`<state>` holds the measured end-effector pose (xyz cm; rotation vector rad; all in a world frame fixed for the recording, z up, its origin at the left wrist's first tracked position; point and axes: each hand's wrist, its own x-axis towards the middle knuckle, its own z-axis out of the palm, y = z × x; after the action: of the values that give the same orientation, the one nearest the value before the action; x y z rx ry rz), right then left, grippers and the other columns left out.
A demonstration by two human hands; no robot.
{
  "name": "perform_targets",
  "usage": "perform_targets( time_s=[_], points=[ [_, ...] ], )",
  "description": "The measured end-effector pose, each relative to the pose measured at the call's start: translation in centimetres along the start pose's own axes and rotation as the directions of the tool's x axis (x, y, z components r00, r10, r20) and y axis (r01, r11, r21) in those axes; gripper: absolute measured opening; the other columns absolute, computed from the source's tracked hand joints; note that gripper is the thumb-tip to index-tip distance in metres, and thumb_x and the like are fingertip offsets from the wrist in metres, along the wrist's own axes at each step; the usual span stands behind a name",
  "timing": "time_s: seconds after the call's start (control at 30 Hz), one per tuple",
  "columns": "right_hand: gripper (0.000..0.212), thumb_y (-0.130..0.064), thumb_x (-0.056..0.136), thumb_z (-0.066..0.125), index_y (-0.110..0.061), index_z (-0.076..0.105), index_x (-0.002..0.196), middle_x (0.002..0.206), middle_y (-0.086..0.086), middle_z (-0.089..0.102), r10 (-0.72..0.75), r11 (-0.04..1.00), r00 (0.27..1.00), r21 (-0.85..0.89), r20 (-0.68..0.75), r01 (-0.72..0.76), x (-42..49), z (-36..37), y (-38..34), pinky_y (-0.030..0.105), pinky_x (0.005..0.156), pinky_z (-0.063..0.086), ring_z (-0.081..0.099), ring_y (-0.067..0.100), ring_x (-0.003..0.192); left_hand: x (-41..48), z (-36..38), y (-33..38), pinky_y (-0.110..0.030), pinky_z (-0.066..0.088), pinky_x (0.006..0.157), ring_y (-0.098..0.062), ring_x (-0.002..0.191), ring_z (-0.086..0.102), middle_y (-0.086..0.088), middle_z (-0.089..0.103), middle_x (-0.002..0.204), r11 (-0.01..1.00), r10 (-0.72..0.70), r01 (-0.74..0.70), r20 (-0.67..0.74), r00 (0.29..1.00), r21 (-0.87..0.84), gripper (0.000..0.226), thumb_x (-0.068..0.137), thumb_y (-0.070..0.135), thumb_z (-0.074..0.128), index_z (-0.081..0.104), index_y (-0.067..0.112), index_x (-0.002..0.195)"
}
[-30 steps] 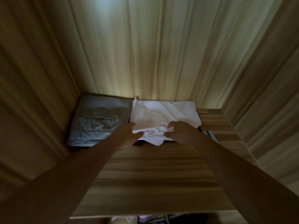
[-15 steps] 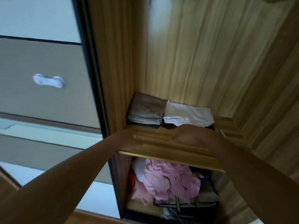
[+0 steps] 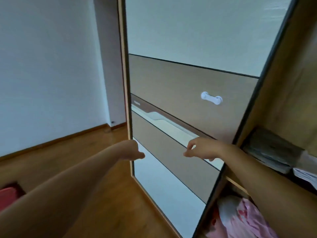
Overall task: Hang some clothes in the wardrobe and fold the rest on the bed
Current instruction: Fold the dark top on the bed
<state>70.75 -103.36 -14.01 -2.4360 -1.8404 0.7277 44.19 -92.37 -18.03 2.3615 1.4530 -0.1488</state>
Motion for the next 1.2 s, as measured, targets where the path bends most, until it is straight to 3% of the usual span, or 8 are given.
perform_targets(
  time_s=[0.1, 0.17, 0.27, 0.47, 0.63, 0.87, 0.97, 1.2],
  points=[
    [0.034, -0.059, 0.089, 0.062, -0.030, 0.062, 0.106, 0.092, -0.007, 0.059, -0.143, 0.987, 0.989, -0.068, 0.025, 0.144, 4.5, 0.7, -7.3, 0.028, 0.062, 0.048, 0.054, 0.015, 0.070, -1.5, -1.6, -7.5, -0.036, 0.048, 0.099, -0.026, 0.118, 0.060, -0.011, 0.064, 0.129, 0.986, -0.163, 0.162, -0.018, 0.986, -0.051, 0.051, 0.097, 0.047, 0.058, 0.064, 0.008, 0.128],
    [0.035, -0.058, 0.090, 0.060, -0.029, 0.062, 0.109, 0.103, -0.005, 0.061, -0.240, 0.965, 0.970, -0.102, 0.045, 0.244, 7.7, 1.4, -12.3, 0.033, 0.070, 0.054, 0.059, 0.016, 0.083, -2.5, -2.3, -12.0, -0.036, 0.046, 0.103, -0.026, 0.125, 0.056, -0.008, 0.059, 0.138, 0.961, -0.265, 0.261, -0.028, 0.964, -0.091, 0.054, 0.097, 0.048, 0.058, 0.059, 0.011, 0.136],
    [0.036, -0.058, 0.090, 0.061, -0.029, 0.064, 0.111, 0.099, -0.006, 0.061, -0.383, 0.911, 0.919, -0.126, 0.092, 0.392, 12.5, 2.8, -19.6, 0.031, 0.067, 0.054, 0.061, 0.014, 0.084, -3.8, -2.9, -18.3, -0.036, 0.041, 0.107, -0.027, 0.133, 0.049, -0.009, 0.050, 0.148, 0.900, -0.420, 0.415, -0.014, 0.907, -0.135, 0.060, 0.100, 0.049, 0.051, 0.050, 0.009, 0.145],
    [0.036, -0.057, 0.091, 0.063, -0.031, 0.064, 0.117, 0.124, -0.006, 0.064, -0.618, 0.721, 0.744, -0.194, 0.254, 0.665, 22.1, 6.8, -34.6, 0.029, 0.082, 0.050, 0.060, 0.012, 0.102, -7.3, -2.6, -30.2, -0.036, 0.050, 0.093, -0.028, 0.114, 0.061, -0.009, 0.064, 0.125, 0.695, -0.697, 0.654, -0.055, 0.715, -0.300, 0.047, 0.096, 0.044, 0.058, 0.063, 0.008, 0.127],
    [0.035, -0.056, 0.091, 0.065, -0.034, 0.063, 0.117, 0.128, -0.005, 0.063, -0.727, 0.509, 0.547, -0.208, 0.415, 0.835, 25.1, 11.3, -46.7, 0.027, 0.082, 0.049, 0.059, 0.012, 0.104, -12.4, -0.5, -36.5, -0.034, 0.050, 0.075, -0.027, 0.094, 0.064, -0.009, 0.070, 0.109, 0.478, -0.864, 0.789, -0.045, 0.502, -0.385, 0.039, 0.092, 0.043, 0.060, 0.069, 0.010, 0.110],
    [0.037, -0.051, 0.092, 0.066, -0.028, 0.063, 0.121, 0.127, -0.004, 0.065, -0.755, 0.257, 0.279, -0.123, 0.594, 0.958, 21.9, 20.3, -61.0, 0.027, 0.080, 0.053, 0.062, 0.010, 0.101, -20.9, 4.2, -42.2, -0.039, 0.052, 0.093, -0.032, 0.112, 0.062, -0.011, 0.067, 0.122, 0.146, -0.976, 0.854, 0.068, 0.206, -0.499, 0.051, 0.090, 0.046, 0.060, 0.066, 0.007, 0.121],
    [0.049, -0.049, 0.092, 0.066, -0.023, 0.061, 0.132, 0.133, -0.001, 0.063, -0.745, 0.165, 0.182, -0.088, 0.641, 0.982, 19.6, 24.5, -66.6, 0.036, 0.094, 0.055, 0.062, 0.017, 0.114, -24.4, 6.2, -45.1, -0.038, 0.051, 0.096, -0.031, 0.116, 0.061, -0.011, 0.065, 0.127, 0.028, -0.989, 0.853, 0.112, 0.101, -0.521, 0.051, 0.090, 0.044, 0.061, 0.063, 0.010, 0.128],
    [0.047, -0.050, 0.092, 0.064, -0.020, 0.063, 0.128, 0.126, 0.002, 0.067, -0.710, -0.009, 0.074, -0.114, 0.700, 0.993, 16.9, 32.8, -78.5, 0.034, 0.092, 0.055, 0.064, 0.016, 0.108, -29.8, 9.1, -56.2, -0.037, 0.051, 0.097, -0.030, 0.118, 0.060, -0.010, 0.065, 0.130, -0.072, -0.991, 0.817, 0.133, 0.005, -0.572, 0.052, 0.089, 0.042, 0.062, 0.063, 0.010, 0.130]
  ],
)
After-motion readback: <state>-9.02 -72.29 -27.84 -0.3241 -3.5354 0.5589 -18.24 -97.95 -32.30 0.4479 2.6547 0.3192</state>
